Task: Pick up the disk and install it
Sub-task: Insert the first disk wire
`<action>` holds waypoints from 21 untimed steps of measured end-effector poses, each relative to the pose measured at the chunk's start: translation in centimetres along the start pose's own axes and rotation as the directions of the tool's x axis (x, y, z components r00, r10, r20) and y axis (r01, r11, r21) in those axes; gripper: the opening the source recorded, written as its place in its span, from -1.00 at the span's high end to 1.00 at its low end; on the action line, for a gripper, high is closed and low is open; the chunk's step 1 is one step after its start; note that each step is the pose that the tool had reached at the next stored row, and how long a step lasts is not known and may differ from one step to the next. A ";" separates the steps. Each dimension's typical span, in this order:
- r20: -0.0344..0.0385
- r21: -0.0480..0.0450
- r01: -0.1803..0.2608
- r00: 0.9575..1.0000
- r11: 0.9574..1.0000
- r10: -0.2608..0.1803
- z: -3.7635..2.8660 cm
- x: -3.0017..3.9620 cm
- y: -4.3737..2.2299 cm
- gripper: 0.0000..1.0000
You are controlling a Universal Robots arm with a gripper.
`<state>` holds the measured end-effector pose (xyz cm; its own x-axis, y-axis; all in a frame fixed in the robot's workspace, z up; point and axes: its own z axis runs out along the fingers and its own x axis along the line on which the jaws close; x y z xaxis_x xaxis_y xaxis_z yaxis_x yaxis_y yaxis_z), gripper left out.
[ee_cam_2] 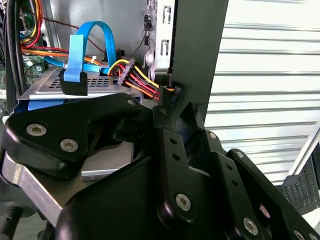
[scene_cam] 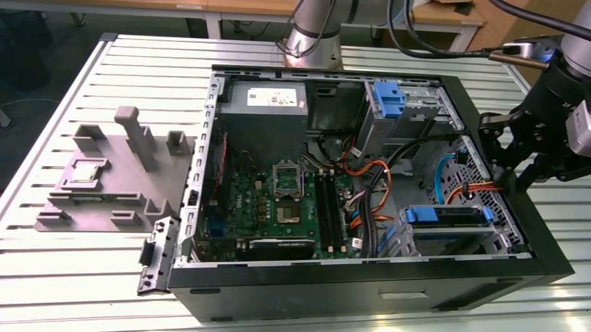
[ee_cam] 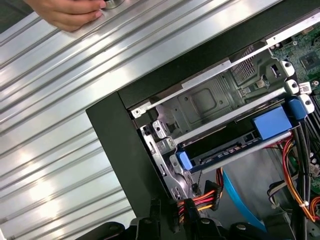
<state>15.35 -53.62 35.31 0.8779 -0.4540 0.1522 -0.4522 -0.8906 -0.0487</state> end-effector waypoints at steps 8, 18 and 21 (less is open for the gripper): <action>-0.004 0.004 0.011 1.000 1.000 -0.011 0.10 -0.05 0.02 0.36; -0.004 0.004 0.011 1.000 1.000 -0.011 0.09 -0.05 0.02 0.66; -0.004 0.004 0.011 1.000 1.000 -0.011 0.10 -0.05 0.02 0.66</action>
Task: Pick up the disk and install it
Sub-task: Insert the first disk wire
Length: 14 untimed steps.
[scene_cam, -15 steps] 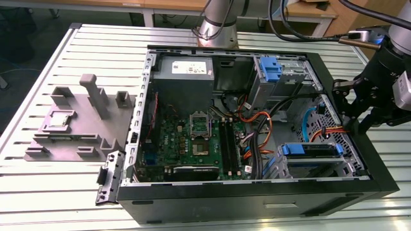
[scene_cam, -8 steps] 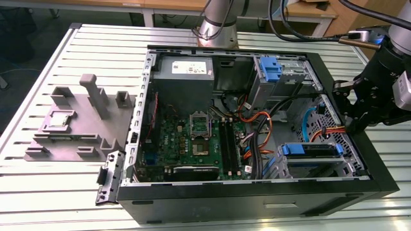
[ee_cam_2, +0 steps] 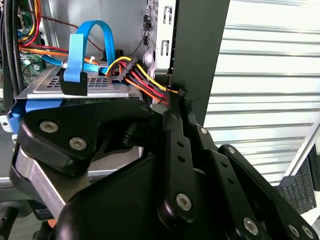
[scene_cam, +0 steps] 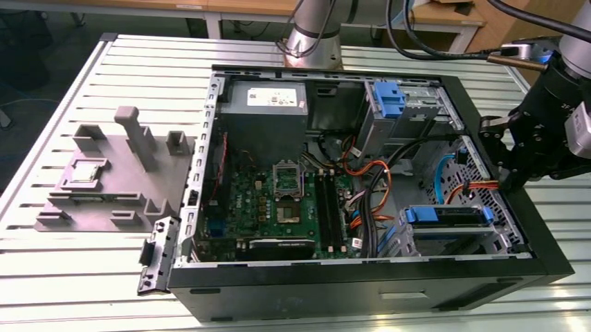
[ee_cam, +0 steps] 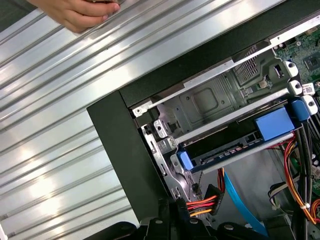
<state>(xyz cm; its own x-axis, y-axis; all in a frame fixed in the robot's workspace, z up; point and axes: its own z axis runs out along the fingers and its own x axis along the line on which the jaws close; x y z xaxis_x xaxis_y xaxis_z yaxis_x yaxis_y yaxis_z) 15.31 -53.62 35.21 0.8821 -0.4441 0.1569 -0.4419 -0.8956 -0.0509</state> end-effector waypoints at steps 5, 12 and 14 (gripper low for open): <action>0.000 0.000 0.000 1.000 1.000 0.000 -0.45 0.07 -0.02 0.67; 0.001 0.000 0.000 1.000 1.000 0.000 -0.68 0.11 -0.03 0.67; 0.001 -0.001 0.000 1.000 1.000 0.000 -0.69 0.11 -0.03 0.67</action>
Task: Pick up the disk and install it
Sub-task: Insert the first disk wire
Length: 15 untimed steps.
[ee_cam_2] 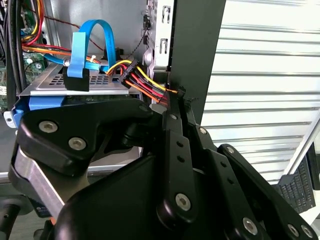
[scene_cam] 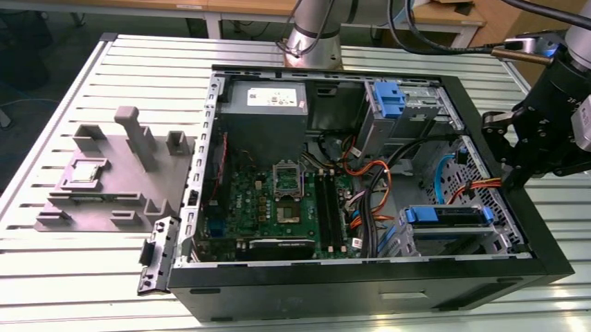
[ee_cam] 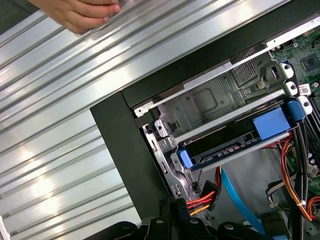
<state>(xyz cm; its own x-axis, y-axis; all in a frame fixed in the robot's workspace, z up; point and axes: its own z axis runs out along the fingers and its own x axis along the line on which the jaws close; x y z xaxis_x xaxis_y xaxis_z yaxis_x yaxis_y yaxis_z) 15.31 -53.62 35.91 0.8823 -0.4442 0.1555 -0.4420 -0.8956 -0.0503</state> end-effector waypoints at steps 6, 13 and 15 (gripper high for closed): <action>0.000 0.000 0.000 1.000 1.000 0.000 -0.07 -0.34 0.18 0.67; 0.000 0.000 0.000 1.000 1.000 0.000 -0.16 -0.88 0.46 0.67; 0.000 0.000 0.000 1.000 1.000 0.000 -0.17 -0.89 0.46 0.67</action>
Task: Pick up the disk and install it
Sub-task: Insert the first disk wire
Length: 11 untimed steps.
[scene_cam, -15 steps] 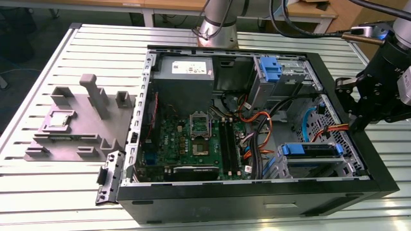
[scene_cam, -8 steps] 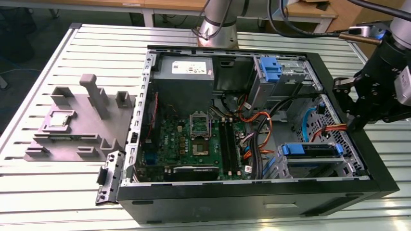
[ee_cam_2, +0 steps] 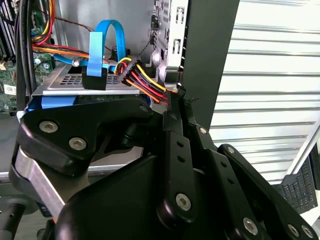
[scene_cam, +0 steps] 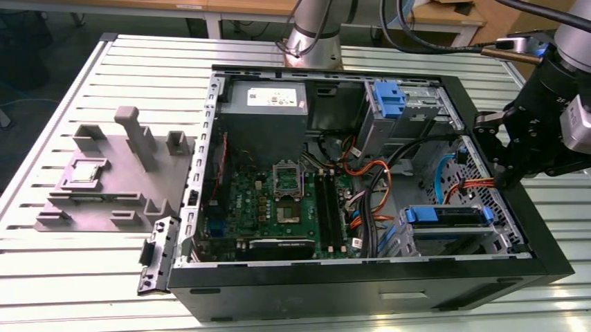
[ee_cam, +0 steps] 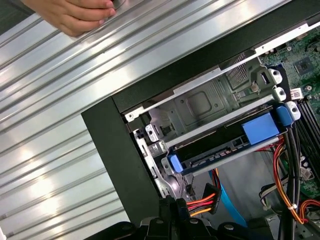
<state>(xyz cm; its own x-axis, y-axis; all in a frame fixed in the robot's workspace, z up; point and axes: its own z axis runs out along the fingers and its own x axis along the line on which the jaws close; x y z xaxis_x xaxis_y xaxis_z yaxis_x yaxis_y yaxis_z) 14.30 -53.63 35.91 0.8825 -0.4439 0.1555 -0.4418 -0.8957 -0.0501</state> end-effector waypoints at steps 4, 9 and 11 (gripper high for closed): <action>0.000 -0.001 -0.006 1.000 1.000 0.006 0.01 -0.01 0.00 0.67; -0.004 -0.012 -0.075 0.997 0.997 0.075 0.00 -0.02 0.01 0.67; -0.006 -0.016 -0.101 0.995 0.995 0.101 -0.01 -0.05 0.02 0.67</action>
<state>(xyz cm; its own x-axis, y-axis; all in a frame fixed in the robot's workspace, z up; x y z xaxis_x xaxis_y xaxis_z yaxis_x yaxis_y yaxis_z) 14.24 -53.63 35.91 0.8324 -0.5320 0.1555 -0.5312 -0.8458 -0.0502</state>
